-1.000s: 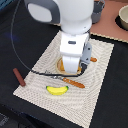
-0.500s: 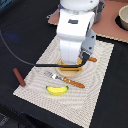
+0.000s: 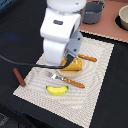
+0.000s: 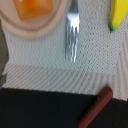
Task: Interact with the objects in diverse but meaningful ways.
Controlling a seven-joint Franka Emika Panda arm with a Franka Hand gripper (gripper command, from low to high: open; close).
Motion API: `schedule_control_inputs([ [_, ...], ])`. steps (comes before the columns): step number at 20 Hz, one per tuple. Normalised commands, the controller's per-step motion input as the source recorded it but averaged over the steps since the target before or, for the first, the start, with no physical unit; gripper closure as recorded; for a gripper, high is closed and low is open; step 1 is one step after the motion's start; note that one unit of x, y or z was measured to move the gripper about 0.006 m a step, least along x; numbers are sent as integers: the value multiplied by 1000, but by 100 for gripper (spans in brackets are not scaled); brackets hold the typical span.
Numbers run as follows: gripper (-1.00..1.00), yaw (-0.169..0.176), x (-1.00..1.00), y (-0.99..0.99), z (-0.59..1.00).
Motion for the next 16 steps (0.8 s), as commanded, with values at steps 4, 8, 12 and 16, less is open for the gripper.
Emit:
schedule_control_inputs([
  [4,-100,-71,-940,-177,-164],
  [8,-100,-77,-914,-202,-196],
  [12,-100,-82,-919,-196,-221],
  [16,-100,-89,-926,-189,-263],
])
